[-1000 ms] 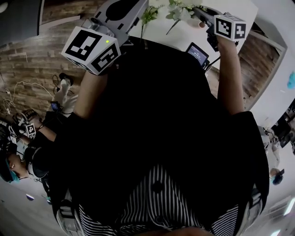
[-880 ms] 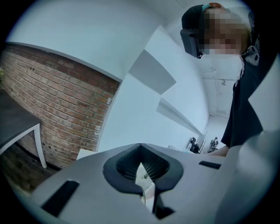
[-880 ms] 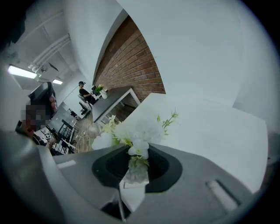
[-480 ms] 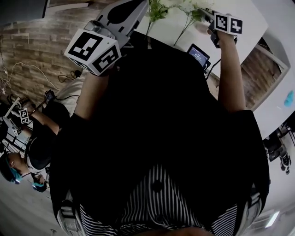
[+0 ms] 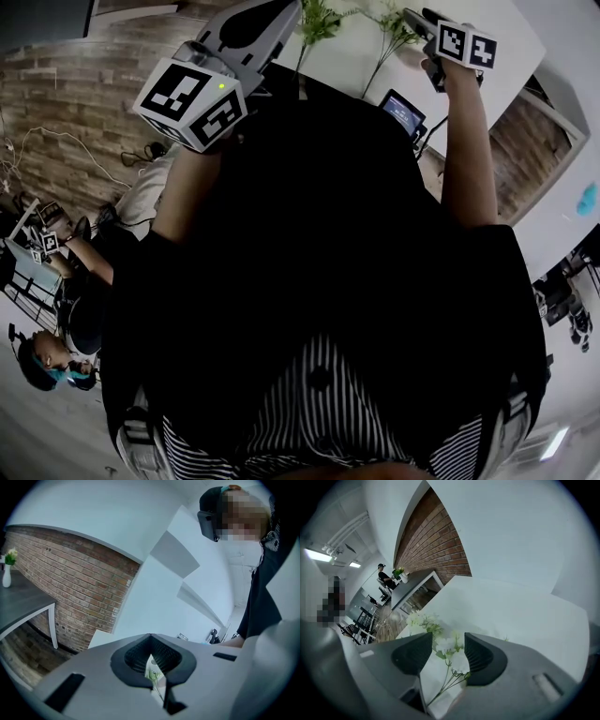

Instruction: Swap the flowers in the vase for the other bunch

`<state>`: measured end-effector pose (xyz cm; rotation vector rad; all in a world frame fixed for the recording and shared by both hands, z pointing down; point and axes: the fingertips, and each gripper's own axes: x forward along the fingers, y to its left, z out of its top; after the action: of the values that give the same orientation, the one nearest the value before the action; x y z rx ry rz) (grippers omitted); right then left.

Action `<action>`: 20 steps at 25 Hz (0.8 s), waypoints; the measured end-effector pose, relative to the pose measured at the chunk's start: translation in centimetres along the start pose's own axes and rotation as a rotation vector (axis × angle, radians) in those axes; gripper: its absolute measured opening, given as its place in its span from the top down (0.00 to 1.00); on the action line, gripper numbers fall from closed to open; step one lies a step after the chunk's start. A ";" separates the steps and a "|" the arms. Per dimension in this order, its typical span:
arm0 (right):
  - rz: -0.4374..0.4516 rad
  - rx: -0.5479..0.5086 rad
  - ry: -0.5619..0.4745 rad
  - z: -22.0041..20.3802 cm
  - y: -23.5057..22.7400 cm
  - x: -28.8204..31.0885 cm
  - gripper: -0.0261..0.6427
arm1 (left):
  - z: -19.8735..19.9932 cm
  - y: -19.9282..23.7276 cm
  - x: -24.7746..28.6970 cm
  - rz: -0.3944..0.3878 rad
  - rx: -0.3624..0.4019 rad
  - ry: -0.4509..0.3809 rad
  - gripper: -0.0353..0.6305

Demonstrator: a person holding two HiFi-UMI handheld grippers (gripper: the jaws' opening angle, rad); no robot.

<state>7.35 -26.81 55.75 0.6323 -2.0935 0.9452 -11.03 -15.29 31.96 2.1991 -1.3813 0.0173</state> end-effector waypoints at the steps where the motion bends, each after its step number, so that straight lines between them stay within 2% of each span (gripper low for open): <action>1: 0.003 -0.001 -0.007 0.3 0.2 -0.1 0.64 | 0.0 0.0 0.1 -0.004 -0.002 0.000 0.95; 12: 0.107 -0.033 -0.065 4.2 6.8 -0.5 0.64 | 0.5 1.5 0.0 -0.052 -0.008 0.009 0.95; 16: 0.140 -0.048 -0.035 3.9 10.0 1.6 0.64 | 0.8 2.3 -1.0 -0.058 -0.015 0.008 0.95; 20: 0.153 -0.045 0.015 2.7 11.7 4.5 0.59 | 0.7 3.0 -1.9 -0.059 -0.016 0.010 0.95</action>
<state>-4.44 -22.46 53.18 0.4455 -2.1672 0.9801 -14.63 -15.07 32.09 2.2227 -1.3062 -0.0040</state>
